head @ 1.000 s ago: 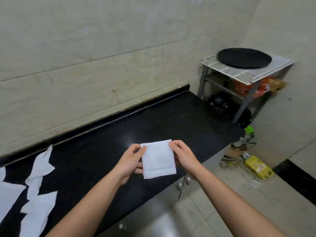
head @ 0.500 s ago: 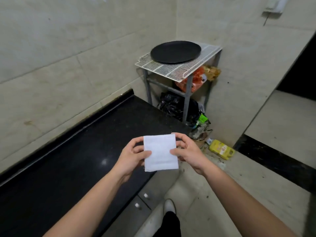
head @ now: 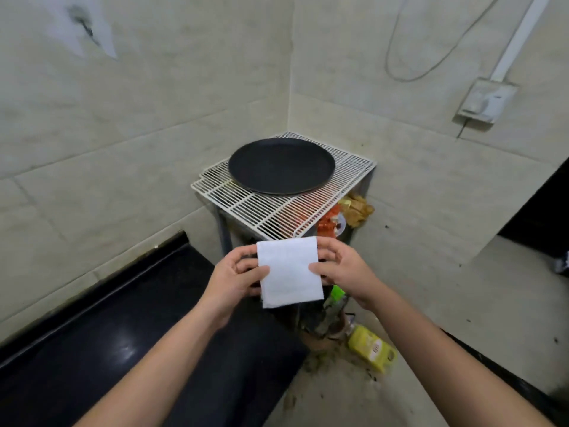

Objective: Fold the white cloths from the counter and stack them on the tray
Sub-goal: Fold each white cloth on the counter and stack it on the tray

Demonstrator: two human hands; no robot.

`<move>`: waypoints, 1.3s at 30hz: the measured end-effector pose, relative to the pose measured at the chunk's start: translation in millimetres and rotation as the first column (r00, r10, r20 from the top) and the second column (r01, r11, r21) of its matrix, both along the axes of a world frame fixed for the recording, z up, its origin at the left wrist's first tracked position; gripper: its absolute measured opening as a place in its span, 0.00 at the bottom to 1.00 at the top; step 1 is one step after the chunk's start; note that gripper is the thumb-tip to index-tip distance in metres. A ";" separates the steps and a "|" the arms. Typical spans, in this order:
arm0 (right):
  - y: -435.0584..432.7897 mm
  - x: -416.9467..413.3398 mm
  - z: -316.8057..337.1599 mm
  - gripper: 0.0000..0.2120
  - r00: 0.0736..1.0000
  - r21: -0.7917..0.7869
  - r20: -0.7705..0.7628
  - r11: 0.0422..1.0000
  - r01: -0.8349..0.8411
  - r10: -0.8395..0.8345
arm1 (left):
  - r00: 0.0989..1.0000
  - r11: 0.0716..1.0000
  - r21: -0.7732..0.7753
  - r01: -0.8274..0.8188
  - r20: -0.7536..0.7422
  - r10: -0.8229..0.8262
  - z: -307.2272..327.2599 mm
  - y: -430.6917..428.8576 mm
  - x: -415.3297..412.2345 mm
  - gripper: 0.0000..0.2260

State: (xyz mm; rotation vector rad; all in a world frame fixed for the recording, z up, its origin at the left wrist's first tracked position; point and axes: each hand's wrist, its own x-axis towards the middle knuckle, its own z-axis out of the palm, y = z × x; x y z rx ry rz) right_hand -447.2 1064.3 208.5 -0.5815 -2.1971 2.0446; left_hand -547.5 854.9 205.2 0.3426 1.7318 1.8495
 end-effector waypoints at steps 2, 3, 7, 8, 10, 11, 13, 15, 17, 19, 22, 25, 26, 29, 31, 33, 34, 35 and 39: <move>25.7 -28.6 16.4 0.20 1.000 0.019 -0.023 1.000 0.015 -0.015 | 0.999 1.000 0.004 -0.009 -0.040 0.009 14.1 25.8 -29.5 0.15; 34.2 -39.0 23.8 0.19 0.999 0.020 -0.030 1.000 0.020 -0.020 | 0.999 1.000 -0.001 -0.011 -0.053 0.011 19.3 35.7 -40.1 0.14; 66.9 -82.4 44.7 0.21 0.998 0.088 -0.055 0.996 0.017 -0.013 | 0.995 0.999 0.004 -0.041 -0.096 0.041 32.0 73.0 -79.2 0.13; 75.0 -93.9 47.5 0.21 0.998 0.109 -0.056 0.994 0.015 -0.009 | 0.994 0.998 0.005 -0.055 -0.099 0.055 33.4 81.1 -88.2 0.13; 94.6 -124.3 48.5 0.21 0.999 0.133 -0.053 0.991 -0.004 0.011 | 0.989 0.993 -0.005 -0.119 -0.084 0.118 32.1 100.1 -111.5 0.13; 103.0 -138.8 47.8 0.21 0.999 0.137 -0.046 0.991 -0.014 0.021 | 0.986 0.987 -0.021 -0.157 -0.063 0.156 30.9 107.4 -122.1 0.14; 119.4 -174.6 44.7 0.20 0.998 0.163 -0.025 0.985 -0.053 0.057 | 0.967 0.966 -0.052 -0.253 -0.025 0.252 28.8 122.4 -145.4 0.15; 133.5 -212.1 39.9 0.19 0.995 0.169 0.004 0.981 -0.101 0.101 | 0.940 0.937 -0.081 -0.339 0.014 0.341 27.3 135.8 -167.2 0.17; 147.8 -253.2 33.9 0.19 0.988 0.160 0.025 0.975 -0.151 0.149 | 0.901 0.897 -0.111 -0.427 0.034 0.433 24.9 150.8 -191.3 0.18; 160.4 -291.9 26.1 0.22 0.981 0.146 0.062 0.971 -0.191 0.184 | 0.858 0.853 -0.151 -0.500 0.053 0.512 23.2 163.5 -215.2 0.19; 178.9 -340.7 16.3 0.24 0.965 0.114 0.093 0.960 -0.256 0.246 | 0.811 0.798 -0.224 -0.559 0.051 0.583 18.0 184.7 -250.3 0.21; 186.3 -376.1 8.1 0.26 0.947 0.056 0.109 0.949 -0.311 0.303 | 0.769 0.713 -0.342 -0.613 -0.051 0.637 7.1 195.5 -279.4 0.20; 188.8 -384.9 6.2 0.26 0.941 0.043 0.121 0.945 -0.323 0.316 | 0.759 0.678 -0.384 -0.627 -0.104 0.643 1.7 198.8 -286.9 0.20; 195.5 -404.6 -1.9 0.26 0.918 0.051 0.148 0.924 -0.379 0.368 | 0.729 0.593 -0.468 -0.656 -0.189 0.658 -9.8 205.2 -301.1 0.18; 200.0 -414.6 -8.5 0.27 0.905 0.076 0.158 0.909 -0.409 0.394 | 0.713 0.555 -0.498 -0.666 -0.206 0.670 -15.3 206.9 -308.3 0.19; 203.8 -421.7 -15.1 0.27 0.898 0.101 0.167 0.899 -0.426 0.407 | 0.704 0.506 -0.537 -0.675 -0.264 0.659 -18.2 208.6 -313.6 0.18; 205.0 -423.5 -17.3 0.27 0.897 0.115 0.170 0.896 -0.429 0.408 | 0.706 0.475 -0.563 -0.676 -0.312 0.635 -18.5 209.8 -314.2 0.18; 206.2 -424.8 -18.8 0.27 0.899 0.132 0.171 0.894 -0.427 0.404 | 0.715 0.446 -0.590 -0.672 -0.362 0.598 -17.0 212.1 -312.4 0.17; 212.1 -422.4 -13.8 0.26 0.911 0.247 0.175 0.879 -0.408 0.374 | 0.729 0.379 -0.637 -0.672 -0.478 0.489 -10.2 219.2 -304.3 0.15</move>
